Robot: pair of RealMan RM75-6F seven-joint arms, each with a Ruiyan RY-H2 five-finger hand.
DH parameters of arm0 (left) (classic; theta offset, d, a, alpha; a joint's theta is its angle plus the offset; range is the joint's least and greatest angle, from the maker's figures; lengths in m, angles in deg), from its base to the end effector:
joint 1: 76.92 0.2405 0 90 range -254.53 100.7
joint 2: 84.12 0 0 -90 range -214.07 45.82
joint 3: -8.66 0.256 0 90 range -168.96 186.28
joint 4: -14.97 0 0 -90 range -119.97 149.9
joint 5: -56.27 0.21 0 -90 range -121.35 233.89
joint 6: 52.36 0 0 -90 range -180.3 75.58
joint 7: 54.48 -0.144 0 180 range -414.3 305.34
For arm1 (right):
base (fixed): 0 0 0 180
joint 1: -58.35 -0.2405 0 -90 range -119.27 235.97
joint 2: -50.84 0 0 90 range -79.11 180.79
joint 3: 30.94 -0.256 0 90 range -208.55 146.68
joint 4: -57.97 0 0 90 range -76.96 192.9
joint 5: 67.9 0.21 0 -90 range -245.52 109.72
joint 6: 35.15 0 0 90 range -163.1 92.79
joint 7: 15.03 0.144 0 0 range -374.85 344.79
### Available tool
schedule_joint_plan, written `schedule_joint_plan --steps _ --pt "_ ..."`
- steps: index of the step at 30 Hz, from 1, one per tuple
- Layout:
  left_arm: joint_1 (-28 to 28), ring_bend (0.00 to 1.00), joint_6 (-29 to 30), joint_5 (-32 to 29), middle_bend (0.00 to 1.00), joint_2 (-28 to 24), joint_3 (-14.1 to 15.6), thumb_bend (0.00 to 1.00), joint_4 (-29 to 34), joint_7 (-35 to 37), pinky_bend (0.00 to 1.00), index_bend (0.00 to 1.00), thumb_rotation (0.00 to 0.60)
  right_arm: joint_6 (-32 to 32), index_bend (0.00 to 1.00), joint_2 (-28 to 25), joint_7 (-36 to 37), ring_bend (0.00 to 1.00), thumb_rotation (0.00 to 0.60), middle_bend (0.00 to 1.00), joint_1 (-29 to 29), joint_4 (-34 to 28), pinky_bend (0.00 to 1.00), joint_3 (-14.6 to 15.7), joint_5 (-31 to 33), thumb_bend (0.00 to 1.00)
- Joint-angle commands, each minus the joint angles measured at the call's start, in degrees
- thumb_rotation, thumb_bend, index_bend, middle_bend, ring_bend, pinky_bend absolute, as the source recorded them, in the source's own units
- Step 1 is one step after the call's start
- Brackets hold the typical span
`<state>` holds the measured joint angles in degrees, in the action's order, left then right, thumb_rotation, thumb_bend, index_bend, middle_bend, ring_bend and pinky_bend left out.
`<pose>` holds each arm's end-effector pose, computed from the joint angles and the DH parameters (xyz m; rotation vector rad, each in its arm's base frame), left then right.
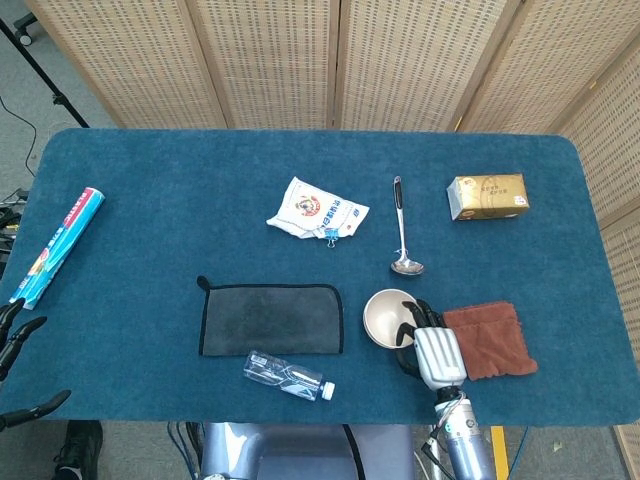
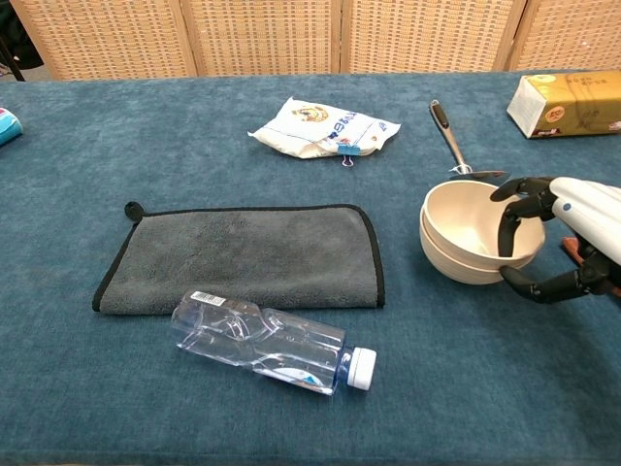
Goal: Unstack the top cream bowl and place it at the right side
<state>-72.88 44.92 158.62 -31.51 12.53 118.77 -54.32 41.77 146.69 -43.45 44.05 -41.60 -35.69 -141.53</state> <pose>-0.2659 0.1087 0.2008 -1.4628 -0.8450 -1.0142 -0.1842 -0.2064 -0.0180 1.4930 -1.1740 0.9815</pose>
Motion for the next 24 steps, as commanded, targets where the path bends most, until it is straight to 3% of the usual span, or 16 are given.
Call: schedule_joint_plan --steps 1,24 --pt "-0.01 0.00 -0.03 0.01 0.00 0.01 0.02 0.00 0.00 -0.04 0.00 0.17 0.434 0.03 0.59 0.02 0.00 0.10 0.600 0.17 0.03 0.06 0.21 0.02 0.14 0.48" --pt "-0.03 0.00 -0.05 0.26 0.00 0.07 0.14 0.00 -0.01 -0.16 0.00 0.17 0.432 0.61 0.63 -0.32 -1.04 0.10 0.600 0.17 -0.49 -0.91 0.21 -0.51 0.33 0.52"
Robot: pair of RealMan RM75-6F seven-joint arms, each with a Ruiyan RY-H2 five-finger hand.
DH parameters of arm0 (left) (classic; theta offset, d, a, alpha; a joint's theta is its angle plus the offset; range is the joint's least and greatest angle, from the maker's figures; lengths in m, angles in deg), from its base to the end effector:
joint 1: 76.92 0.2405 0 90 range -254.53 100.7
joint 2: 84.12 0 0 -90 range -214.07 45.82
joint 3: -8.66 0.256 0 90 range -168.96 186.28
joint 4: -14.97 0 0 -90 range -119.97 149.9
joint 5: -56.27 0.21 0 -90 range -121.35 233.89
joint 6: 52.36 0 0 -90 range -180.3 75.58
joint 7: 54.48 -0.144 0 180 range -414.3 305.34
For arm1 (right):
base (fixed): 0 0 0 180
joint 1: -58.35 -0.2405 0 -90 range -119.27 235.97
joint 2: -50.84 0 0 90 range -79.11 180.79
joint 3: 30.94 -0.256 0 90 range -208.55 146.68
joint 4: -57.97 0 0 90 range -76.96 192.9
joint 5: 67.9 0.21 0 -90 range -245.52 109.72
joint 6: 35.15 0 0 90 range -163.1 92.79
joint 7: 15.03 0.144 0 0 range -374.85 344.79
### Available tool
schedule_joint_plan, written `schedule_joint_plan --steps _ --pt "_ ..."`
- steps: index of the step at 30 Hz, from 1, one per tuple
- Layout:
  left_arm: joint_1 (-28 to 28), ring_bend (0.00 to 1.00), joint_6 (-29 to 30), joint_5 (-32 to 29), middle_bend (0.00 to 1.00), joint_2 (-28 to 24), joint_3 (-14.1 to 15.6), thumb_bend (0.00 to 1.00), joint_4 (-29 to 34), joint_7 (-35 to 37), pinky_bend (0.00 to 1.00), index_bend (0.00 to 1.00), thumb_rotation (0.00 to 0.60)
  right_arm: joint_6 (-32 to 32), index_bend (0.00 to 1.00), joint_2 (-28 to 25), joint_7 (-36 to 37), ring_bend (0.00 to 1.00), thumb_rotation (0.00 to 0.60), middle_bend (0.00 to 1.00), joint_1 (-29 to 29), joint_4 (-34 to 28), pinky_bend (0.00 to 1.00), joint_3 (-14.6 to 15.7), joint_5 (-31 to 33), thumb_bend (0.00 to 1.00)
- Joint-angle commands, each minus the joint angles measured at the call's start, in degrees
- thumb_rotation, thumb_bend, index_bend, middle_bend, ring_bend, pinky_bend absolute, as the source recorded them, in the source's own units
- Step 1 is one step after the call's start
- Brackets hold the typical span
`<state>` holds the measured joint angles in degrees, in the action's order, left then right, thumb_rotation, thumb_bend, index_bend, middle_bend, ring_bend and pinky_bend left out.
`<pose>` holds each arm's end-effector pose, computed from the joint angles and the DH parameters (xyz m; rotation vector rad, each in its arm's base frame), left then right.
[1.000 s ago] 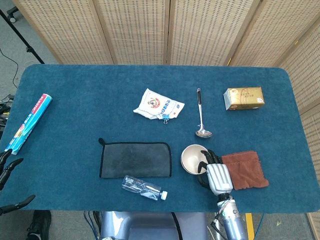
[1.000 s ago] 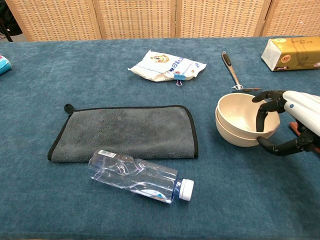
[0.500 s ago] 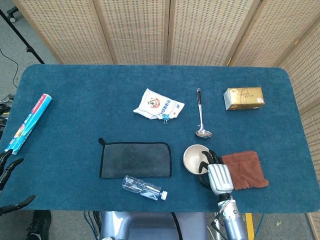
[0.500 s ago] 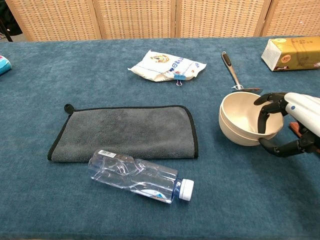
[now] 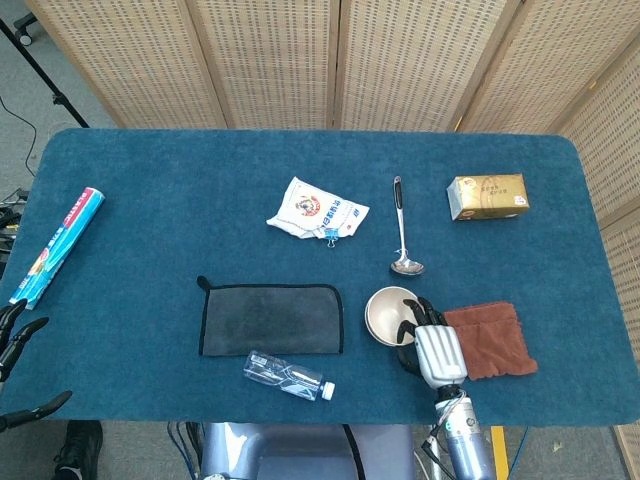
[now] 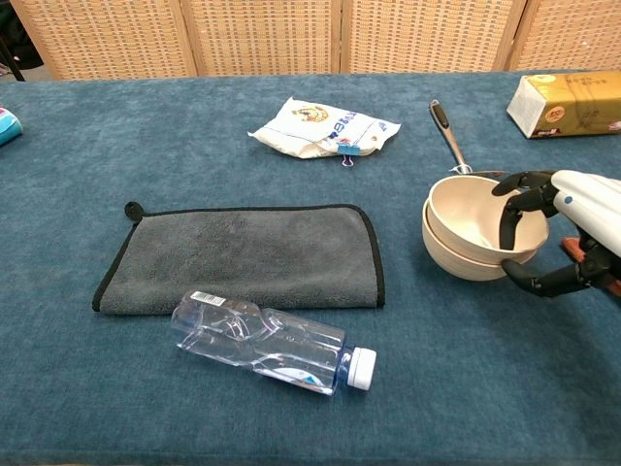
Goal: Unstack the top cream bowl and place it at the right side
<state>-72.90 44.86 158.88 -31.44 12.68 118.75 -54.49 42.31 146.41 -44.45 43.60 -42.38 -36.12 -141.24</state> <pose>-0.2655 0.1082 0.1999 -1.4686 -0.8448 -1.0136 -0.1813 -0.2093 -0.0143 1.4880 -1.1576 0.9845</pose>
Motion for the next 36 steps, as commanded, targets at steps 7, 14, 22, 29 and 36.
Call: schedule_joint_plan --steps 7,14,22,29,36 --pt "0.00 0.00 0.04 0.01 0.00 -0.01 0.01 0.00 0.02 0.02 0.00 0.17 0.433 0.43 0.64 -0.30 -0.53 0.10 0.600 0.17 -0.31 -0.56 0.21 -0.47 -0.15 0.52" --pt "0.02 0.00 0.07 0.20 0.00 -0.01 0.08 0.00 0.01 0.01 0.00 0.17 0.433 0.52 0.64 -1.56 -1.95 0.10 0.600 0.17 -1.53 -1.60 0.21 -2.67 0.14 0.52" --pt "0.02 0.00 0.07 0.20 0.00 -0.02 0.10 0.00 0.04 -0.01 0.00 0.17 0.433 0.46 0.65 -3.91 -3.83 0.10 0.600 0.17 -3.14 -3.39 0.21 -5.75 1.32 0.52" --pt "0.04 0.00 0.09 0.31 0.00 -0.04 0.17 0.00 0.05 -0.01 0.00 0.17 0.433 0.40 0.65 -6.32 -4.91 0.10 0.600 0.17 -4.21 -3.95 0.21 -7.89 2.74 0.52" --pt "0.03 0.00 -0.09 0.38 0.00 0.10 0.24 0.00 -0.03 -0.41 0.00 0.17 0.433 -0.54 0.65 -10.13 -5.71 0.10 0.600 0.17 -5.65 -3.47 0.21 -10.63 4.97 0.52"
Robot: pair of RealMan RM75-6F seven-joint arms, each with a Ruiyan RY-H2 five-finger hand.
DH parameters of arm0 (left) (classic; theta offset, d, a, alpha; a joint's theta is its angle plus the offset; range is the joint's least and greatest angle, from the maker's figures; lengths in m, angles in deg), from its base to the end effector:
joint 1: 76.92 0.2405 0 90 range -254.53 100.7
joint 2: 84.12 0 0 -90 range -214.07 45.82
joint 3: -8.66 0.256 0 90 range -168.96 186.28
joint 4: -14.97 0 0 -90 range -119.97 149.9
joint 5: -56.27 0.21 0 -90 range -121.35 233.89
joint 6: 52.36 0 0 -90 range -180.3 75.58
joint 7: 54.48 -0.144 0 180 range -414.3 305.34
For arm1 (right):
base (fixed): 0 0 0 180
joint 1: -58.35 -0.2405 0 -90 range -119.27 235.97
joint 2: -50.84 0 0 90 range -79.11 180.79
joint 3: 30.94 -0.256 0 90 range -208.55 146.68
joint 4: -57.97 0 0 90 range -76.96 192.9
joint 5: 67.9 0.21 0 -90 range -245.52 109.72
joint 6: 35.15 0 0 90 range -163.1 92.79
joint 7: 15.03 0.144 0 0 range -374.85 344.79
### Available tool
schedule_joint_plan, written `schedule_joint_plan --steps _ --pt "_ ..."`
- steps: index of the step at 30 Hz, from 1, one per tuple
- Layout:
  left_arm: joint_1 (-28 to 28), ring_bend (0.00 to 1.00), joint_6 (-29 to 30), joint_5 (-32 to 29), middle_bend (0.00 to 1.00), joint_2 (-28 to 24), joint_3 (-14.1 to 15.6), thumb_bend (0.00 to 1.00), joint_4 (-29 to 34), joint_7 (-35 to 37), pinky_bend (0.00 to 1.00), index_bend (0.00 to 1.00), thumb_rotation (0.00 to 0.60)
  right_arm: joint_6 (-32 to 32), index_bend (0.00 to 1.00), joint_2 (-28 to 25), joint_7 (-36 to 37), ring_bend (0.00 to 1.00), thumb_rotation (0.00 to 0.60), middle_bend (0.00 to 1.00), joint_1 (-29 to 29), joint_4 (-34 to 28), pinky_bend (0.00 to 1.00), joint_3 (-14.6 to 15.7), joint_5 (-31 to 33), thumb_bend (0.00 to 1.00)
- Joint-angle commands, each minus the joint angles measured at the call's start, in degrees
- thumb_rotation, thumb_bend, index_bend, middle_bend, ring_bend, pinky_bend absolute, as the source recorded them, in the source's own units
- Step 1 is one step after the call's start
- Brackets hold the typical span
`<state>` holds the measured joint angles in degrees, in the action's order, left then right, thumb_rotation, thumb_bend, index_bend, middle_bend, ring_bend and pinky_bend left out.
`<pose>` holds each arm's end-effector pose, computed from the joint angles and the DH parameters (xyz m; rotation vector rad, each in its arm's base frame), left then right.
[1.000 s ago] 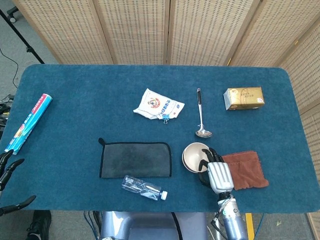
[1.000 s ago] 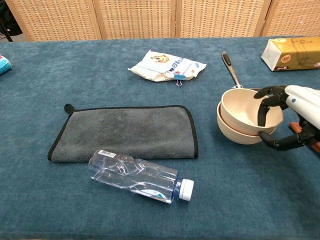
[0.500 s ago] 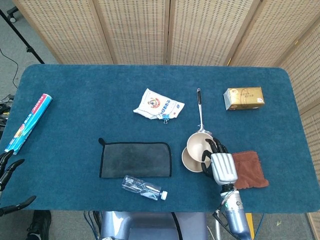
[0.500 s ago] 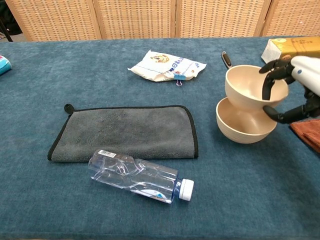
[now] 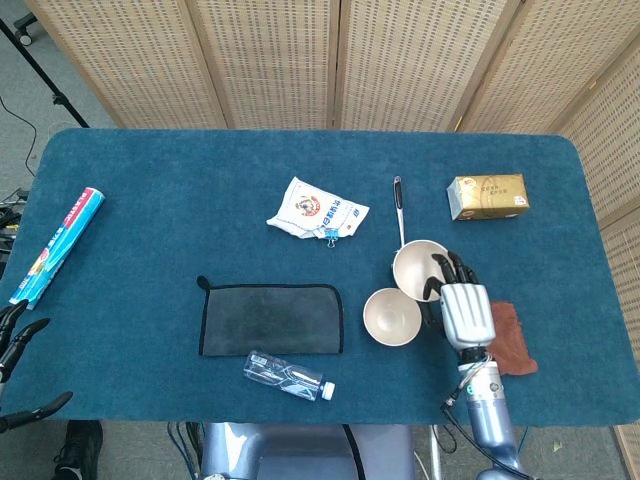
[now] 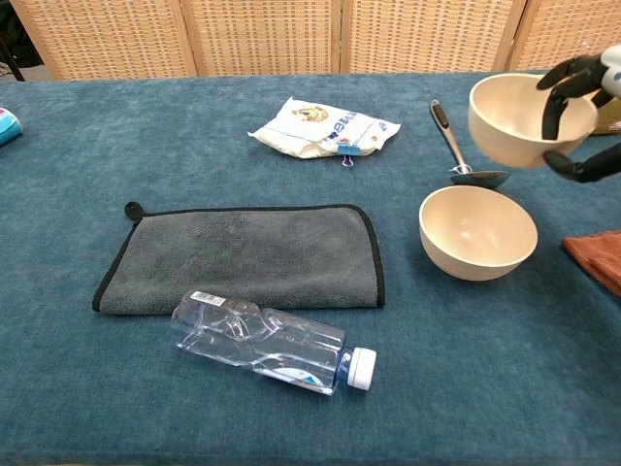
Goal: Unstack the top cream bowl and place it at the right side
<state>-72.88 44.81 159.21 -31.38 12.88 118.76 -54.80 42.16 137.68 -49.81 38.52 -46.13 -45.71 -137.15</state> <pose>-0.2650 0.1073 0.1988 -1.4757 -0.8437 -1.0112 -0.1767 -0.2656 0.0495 1.4198 -0.9399 0.9808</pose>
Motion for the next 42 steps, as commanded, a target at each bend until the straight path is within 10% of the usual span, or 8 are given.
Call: schedule_joint_plan --steps 1,23,42 --pt "0.01 0.00 -0.04 0.08 0.00 0.05 0.05 0.00 -0.04 -0.15 0.00 0.17 0.433 -0.50 0.65 -1.99 -0.38 0.10 0.600 0.17 -0.70 0.42 0.21 -1.38 1.17 0.52" --pt "0.04 0.00 -1.02 1.20 0.00 1.13 0.77 0.00 -0.10 -2.49 0.00 0.17 0.432 -1.62 0.66 -17.55 11.60 0.10 0.600 0.18 3.94 6.98 0.21 -1.48 4.99 0.52" --pt "0.17 0.00 -1.31 2.50 0.00 1.80 1.49 0.00 -0.28 -3.76 0.00 0.17 0.432 -3.47 0.66 -12.83 20.73 0.10 0.600 0.18 7.17 14.16 0.21 4.28 5.21 0.52"
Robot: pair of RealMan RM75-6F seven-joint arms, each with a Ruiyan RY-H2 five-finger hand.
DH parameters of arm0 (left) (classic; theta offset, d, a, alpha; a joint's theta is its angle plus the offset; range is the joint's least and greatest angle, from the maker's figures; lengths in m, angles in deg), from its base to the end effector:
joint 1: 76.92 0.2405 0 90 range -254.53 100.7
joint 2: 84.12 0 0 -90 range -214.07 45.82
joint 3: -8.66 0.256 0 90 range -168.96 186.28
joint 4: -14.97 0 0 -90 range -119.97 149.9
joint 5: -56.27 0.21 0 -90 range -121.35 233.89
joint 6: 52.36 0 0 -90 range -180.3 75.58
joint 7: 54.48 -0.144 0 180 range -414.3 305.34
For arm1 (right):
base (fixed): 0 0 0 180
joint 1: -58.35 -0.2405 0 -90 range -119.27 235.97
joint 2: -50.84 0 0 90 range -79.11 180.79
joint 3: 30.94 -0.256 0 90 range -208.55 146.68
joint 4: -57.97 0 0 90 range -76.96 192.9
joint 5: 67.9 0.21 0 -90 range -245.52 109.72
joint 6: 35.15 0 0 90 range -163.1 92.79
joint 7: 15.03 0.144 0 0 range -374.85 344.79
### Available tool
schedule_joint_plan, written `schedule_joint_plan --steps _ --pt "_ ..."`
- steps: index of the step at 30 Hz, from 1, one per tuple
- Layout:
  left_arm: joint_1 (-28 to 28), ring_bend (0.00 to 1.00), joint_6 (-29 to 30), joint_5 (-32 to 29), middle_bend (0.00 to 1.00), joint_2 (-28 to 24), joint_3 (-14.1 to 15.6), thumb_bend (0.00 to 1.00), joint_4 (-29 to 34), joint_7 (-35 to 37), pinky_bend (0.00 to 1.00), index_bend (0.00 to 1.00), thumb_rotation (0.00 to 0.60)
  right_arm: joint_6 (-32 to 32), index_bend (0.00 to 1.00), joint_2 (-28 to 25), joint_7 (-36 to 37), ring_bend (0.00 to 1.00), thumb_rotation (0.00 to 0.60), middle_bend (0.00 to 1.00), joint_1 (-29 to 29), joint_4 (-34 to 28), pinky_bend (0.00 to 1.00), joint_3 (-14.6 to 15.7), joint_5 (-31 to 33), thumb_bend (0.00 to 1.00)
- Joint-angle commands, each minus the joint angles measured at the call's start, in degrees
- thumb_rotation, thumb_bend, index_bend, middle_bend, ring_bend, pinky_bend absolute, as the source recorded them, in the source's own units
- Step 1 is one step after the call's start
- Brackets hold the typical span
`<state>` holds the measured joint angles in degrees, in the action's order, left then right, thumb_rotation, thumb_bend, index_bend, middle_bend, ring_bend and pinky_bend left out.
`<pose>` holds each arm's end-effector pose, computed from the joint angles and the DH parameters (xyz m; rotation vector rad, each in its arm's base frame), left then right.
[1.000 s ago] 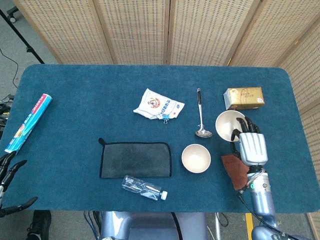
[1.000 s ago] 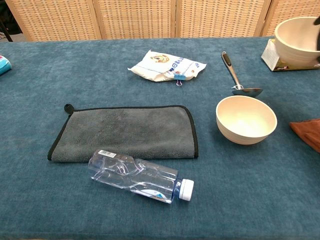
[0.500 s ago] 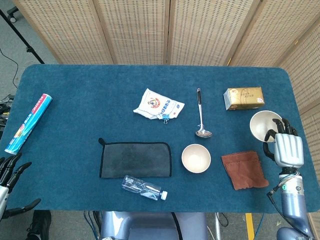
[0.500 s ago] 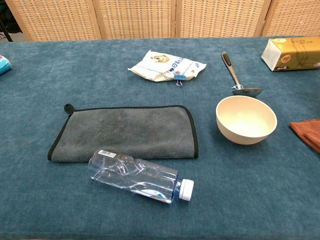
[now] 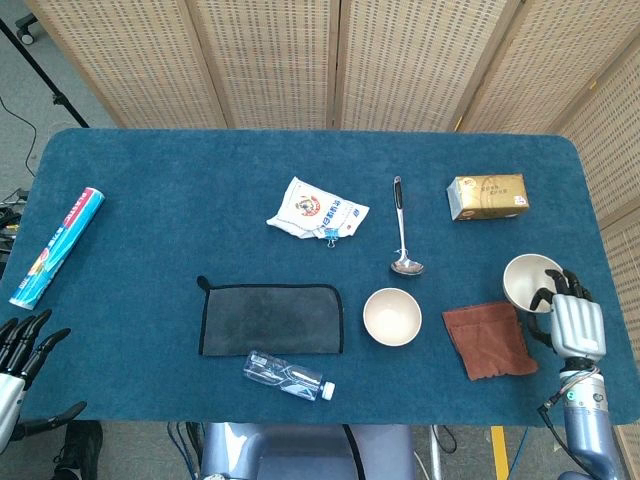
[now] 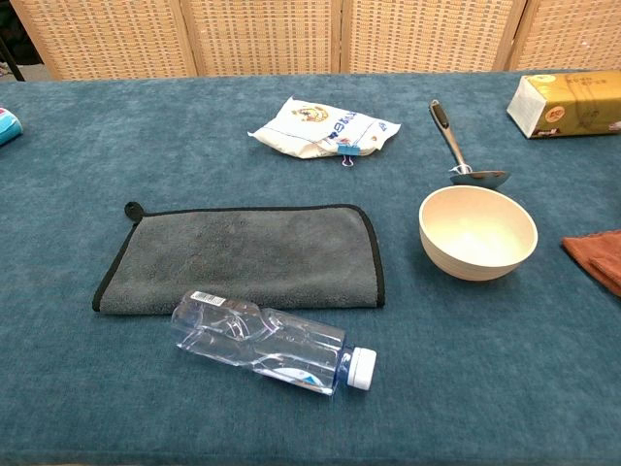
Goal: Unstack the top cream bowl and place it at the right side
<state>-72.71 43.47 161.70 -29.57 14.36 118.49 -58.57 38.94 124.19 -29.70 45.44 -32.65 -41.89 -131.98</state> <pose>-0.2617 0.1005 0.1831 -1.5390 -0.8355 -0.9811 -0.3171 -0.2469 0.1178 1.2432 -1.0110 0.7252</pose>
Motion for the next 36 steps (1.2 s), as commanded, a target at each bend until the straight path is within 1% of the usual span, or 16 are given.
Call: schedule_joint_plan --steps 1,5,15,23,36 --pt "0.01 0.00 0.06 0.05 0.00 -0.01 0.03 0.00 -0.03 0.04 0.00 0.17 0.432 -0.51 0.66 1.31 1.36 0.10 0.600 0.18 0.48 1.21 0.21 0.74 0.30 0.52" --pt "0.01 0.00 0.03 0.32 0.00 -0.01 0.18 0.00 -0.03 0.00 0.00 0.17 0.433 -0.85 0.66 2.92 3.05 0.10 0.600 0.18 0.61 3.00 0.21 0.92 0.39 0.52" --pt "0.06 0.00 0.02 0.59 0.00 0.07 0.36 0.00 0.01 -0.20 0.00 0.17 0.434 -1.59 0.66 4.47 4.15 0.10 0.600 0.18 0.33 4.86 0.21 0.81 0.62 0.51" --pt "0.03 0.00 -0.14 0.79 0.00 0.19 0.48 0.00 -0.02 -0.50 0.00 0.17 0.433 -2.71 0.66 5.50 6.51 0.10 0.600 0.18 -0.13 6.59 0.21 -0.35 1.64 0.51" --pt "0.06 0.00 0.01 1.08 0.00 0.27 0.55 0.00 -0.02 -0.67 0.00 0.17 0.433 -4.42 0.66 7.69 6.82 0.10 0.600 0.18 -1.34 8.35 0.21 -0.52 1.91 0.51"
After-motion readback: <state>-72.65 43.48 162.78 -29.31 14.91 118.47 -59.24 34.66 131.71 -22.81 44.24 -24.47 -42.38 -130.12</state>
